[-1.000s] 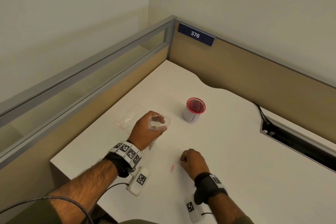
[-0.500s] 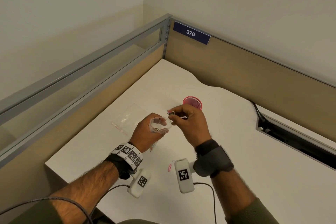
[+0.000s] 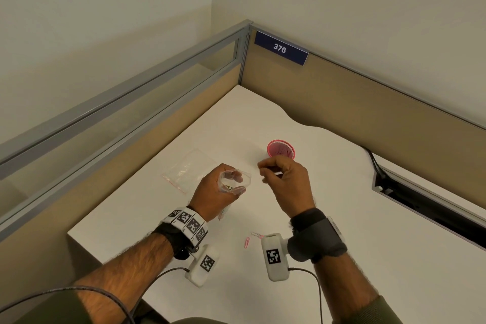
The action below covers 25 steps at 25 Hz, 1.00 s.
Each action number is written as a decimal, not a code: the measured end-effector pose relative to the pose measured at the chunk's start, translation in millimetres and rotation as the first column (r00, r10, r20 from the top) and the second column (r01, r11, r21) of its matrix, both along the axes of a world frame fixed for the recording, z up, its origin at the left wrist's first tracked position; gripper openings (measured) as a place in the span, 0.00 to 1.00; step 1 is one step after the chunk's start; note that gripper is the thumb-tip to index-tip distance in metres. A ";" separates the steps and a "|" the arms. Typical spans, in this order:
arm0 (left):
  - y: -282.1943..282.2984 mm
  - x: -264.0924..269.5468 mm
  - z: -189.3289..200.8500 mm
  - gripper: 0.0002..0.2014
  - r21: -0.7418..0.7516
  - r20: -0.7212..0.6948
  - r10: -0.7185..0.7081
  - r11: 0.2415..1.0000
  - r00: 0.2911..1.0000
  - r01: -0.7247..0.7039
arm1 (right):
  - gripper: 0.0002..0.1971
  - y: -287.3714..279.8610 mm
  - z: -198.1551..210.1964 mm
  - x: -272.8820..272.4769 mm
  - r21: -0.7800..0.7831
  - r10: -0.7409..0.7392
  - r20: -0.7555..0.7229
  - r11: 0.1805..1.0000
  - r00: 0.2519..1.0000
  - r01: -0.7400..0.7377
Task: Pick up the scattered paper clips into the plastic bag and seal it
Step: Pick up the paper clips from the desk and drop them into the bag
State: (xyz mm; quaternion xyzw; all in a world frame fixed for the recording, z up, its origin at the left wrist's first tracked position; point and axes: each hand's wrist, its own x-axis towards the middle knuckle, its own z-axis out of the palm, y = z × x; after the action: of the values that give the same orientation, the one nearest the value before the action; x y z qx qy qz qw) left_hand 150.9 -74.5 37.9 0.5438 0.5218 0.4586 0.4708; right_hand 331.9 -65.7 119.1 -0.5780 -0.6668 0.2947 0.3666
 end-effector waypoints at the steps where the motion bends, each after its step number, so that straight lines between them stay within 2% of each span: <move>1: -0.6 -1.1 -0.5 0.16 -0.005 0.018 0.011 1.000 1.000 -0.010 | 0.06 -0.2 -10.9 7.5 -0.024 -0.016 0.062 1.000 0.998 0.017; 3: -0.5 -4.3 -1.7 0.16 -0.012 0.040 0.024 1.000 0.999 -0.023 | 0.05 -5.7 -44.6 20.7 -0.150 0.006 0.284 0.988 0.959 0.038; 5: -0.5 -4.9 -1.6 0.15 -0.001 0.046 0.027 1.000 0.999 -0.027 | 0.09 -20.5 -84.8 28.7 -0.334 0.123 0.488 0.941 0.864 0.055; 7: -1.3 -5.2 -0.5 0.15 -0.002 0.049 0.035 0.999 0.998 -0.035 | 0.17 -40.2 -116.0 27.9 -0.463 0.241 0.580 0.883 0.779 0.071; 8: -1.6 -5.7 0.1 0.15 -0.003 0.050 0.038 0.999 0.998 -0.038 | 0.20 -47.7 -124.8 24.5 -0.479 0.264 0.607 0.875 0.749 0.079; 11: -2.2 -7.4 -2.1 0.15 -0.001 0.040 0.039 0.999 0.998 -0.039 | 0.21 -60.1 -135.0 9.0 -0.457 0.279 0.604 0.888 0.747 0.038; 15: -2.5 -5.6 -1.8 0.15 -0.001 0.040 0.020 1.000 0.999 -0.020 | 0.10 -66.9 -139.5 -6.6 -0.395 0.309 0.643 0.918 0.701 -0.042; 18: -0.7 -5.7 -0.1 0.15 0.006 0.030 0.027 1.000 0.999 -0.027 | 0.09 -66.0 -139.1 -5.8 -0.364 0.300 0.645 0.929 0.703 -0.063; 20: -0.8 -7.3 0.3 0.15 0.007 0.028 0.025 1.000 0.999 -0.025 | 0.08 -61.6 -136.2 -3.3 -0.382 0.310 0.621 0.922 0.720 -0.068; 25: -0.1 -9.8 -0.2 0.14 -0.001 0.024 0.032 0.999 0.999 -0.032 | 0.05 -48.5 -132.2 1.6 -0.472 0.385 0.599 0.878 0.702 -0.078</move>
State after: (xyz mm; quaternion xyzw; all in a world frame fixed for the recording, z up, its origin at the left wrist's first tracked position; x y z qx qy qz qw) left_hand 141.1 -74.6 37.7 0.5296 0.5248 0.4723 0.4701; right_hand 333.5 -114.2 -13.1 -0.6175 -0.7448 0.2420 -0.0732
